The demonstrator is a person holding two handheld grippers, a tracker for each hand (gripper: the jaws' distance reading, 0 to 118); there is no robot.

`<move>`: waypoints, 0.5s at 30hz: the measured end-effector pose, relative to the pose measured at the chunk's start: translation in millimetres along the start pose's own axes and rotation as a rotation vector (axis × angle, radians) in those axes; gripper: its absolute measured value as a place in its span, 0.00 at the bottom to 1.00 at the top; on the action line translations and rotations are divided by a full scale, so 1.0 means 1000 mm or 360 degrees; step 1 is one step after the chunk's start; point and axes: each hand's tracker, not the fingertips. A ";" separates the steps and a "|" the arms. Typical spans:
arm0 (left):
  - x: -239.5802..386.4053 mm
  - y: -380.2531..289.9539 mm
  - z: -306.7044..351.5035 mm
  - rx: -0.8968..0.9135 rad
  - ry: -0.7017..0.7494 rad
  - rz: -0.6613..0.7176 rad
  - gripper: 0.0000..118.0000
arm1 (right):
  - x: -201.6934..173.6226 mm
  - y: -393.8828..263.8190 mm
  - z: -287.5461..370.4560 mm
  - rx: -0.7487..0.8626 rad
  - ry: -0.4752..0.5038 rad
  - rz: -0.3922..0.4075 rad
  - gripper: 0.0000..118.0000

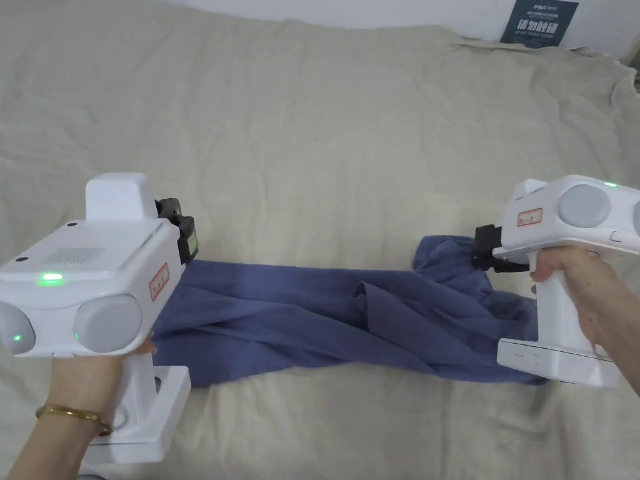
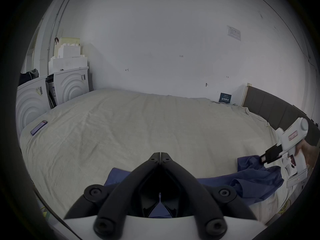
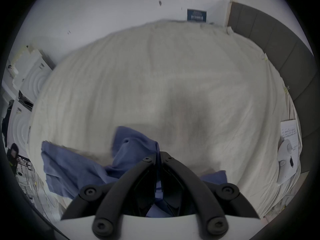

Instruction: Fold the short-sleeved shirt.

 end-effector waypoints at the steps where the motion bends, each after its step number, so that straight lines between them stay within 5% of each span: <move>1: -0.002 0.005 0.000 -0.0008 -0.0016 0.0016 0.00 | -0.001 0.001 0.010 0.0037 0.0037 -0.0009 0.02; 4: -0.010 0.020 -0.011 -0.0137 -0.0074 0.0054 0.21 | -0.006 0.002 0.034 0.0129 0.0087 -0.0008 0.02; 6: -0.014 0.029 -0.021 -0.0237 -0.0117 0.0063 0.65 | -0.012 0.001 0.046 0.0164 0.0101 0.0022 0.02; 8: -0.020 0.036 -0.030 -0.0291 -0.0145 0.0080 0.96 | -0.018 -0.001 0.055 0.0211 0.0104 0.0054 0.02; 15: -0.044 0.046 -0.085 -0.0773 -0.0103 0.0048 1.00 | -0.027 -0.008 0.067 0.0248 0.0118 0.0077 0.02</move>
